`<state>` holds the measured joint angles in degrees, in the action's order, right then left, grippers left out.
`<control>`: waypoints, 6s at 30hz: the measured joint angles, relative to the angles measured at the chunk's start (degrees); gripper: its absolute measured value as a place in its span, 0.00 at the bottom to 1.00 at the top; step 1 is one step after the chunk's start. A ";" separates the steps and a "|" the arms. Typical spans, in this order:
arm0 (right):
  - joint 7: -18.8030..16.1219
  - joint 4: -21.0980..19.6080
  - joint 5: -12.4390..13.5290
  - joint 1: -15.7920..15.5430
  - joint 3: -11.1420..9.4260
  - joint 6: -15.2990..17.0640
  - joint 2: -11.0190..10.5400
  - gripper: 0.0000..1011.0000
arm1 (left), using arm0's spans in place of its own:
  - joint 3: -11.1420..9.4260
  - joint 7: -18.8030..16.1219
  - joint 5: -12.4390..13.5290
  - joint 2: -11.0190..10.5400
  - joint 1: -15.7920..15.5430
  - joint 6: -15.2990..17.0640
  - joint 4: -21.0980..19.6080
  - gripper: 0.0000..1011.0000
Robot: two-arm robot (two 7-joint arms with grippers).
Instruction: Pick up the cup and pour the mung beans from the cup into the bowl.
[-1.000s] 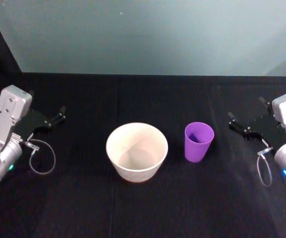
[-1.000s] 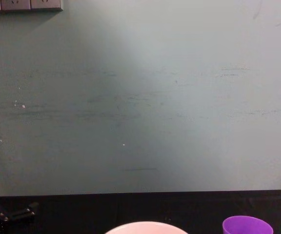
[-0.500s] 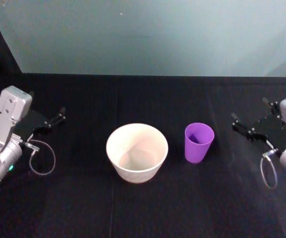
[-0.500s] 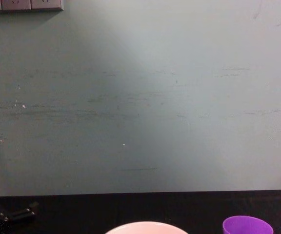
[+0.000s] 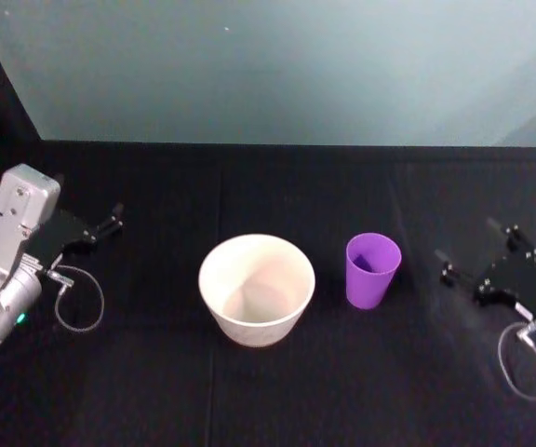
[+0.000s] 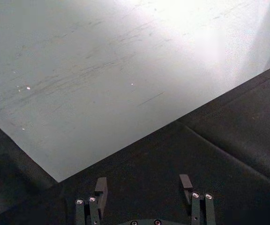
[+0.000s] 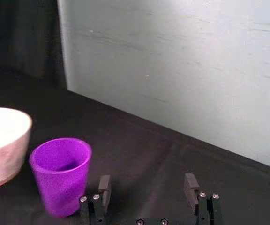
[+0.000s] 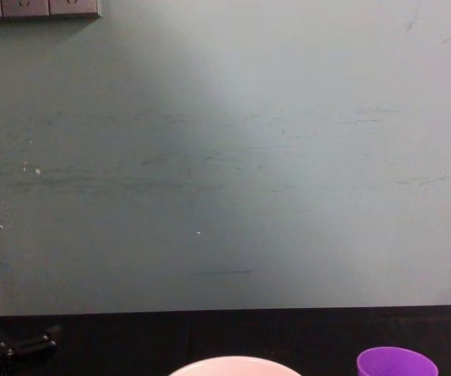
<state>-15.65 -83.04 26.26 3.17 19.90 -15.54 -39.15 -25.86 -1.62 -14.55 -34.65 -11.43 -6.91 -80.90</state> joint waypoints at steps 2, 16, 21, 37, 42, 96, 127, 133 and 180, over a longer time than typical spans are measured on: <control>-1.30 0.40 0.22 -0.46 -0.02 -1.24 0.01 0.99 | 0.00 0.00 0.00 0.00 0.00 0.00 0.00 0.99; -9.79 4.98 0.34 0.79 2.11 -5.07 3.22 0.99 | 0.00 0.00 0.00 0.00 0.00 0.00 0.00 0.99; -11.38 6.11 -0.55 2.09 3.00 -4.26 4.78 0.99 | 0.00 0.00 0.00 0.00 0.00 0.00 0.00 0.99; -13.90 10.02 -1.84 6.39 3.44 -1.20 9.63 0.99 | 0.00 0.00 0.00 0.00 0.00 0.00 0.00 0.99; -14.31 10.85 -2.07 7.47 3.15 -0.29 10.91 0.99 | 0.00 0.00 0.00 0.00 0.00 0.00 0.00 0.99; -16.91 11.97 -3.70 8.29 0.15 2.79 15.81 0.99 | 0.00 0.00 0.00 0.00 0.00 0.00 0.00 0.99; -11.94 4.22 -5.68 5.73 -1.38 7.00 13.79 0.72 | 0.00 0.00 0.00 0.00 0.00 0.00 0.00 0.99; -10.10 -5.15 -3.54 3.41 -4.34 14.46 11.28 0.72 | 0.00 0.00 0.00 0.00 0.00 0.00 0.00 0.99; -5.02 -22.00 8.99 5.12 -11.32 31.10 5.22 0.72 | 0.00 0.00 0.00 0.00 0.00 0.00 0.00 0.99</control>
<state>-20.67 -105.04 35.25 8.29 8.58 15.56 -33.93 -25.86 -1.62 -14.55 -34.65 -11.43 -6.91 -80.90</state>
